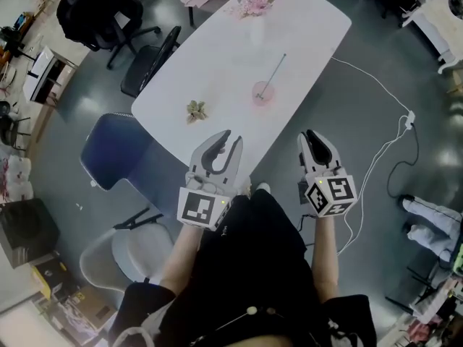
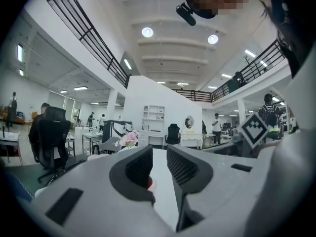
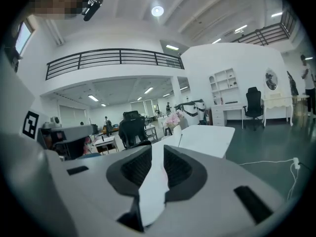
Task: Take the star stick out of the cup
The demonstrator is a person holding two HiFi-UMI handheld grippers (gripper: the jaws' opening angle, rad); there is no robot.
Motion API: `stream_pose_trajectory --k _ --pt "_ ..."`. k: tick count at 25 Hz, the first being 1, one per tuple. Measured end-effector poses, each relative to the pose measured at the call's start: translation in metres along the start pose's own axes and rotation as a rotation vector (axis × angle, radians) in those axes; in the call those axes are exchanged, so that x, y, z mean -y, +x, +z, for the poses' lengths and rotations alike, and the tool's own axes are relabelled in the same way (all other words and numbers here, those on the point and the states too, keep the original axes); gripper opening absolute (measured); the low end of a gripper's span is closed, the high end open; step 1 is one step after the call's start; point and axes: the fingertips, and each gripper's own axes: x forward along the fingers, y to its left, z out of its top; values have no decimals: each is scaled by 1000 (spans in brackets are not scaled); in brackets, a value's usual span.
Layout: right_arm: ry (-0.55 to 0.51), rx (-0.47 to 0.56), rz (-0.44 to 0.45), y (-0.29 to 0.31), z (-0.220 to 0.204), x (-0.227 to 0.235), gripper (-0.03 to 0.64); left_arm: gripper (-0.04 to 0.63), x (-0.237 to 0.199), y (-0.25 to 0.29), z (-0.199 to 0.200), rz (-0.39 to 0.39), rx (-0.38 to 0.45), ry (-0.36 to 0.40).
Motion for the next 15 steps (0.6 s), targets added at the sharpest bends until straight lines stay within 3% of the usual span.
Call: stream_pose_trajectory --k 8,15 --pt "67 -136 67 96 -28 39 55 77 -19 -8 -5 82 -32 -10" --pt "134 -277 137 173 -66 61 77 76 -34 -3 -11 156 -74 -35"
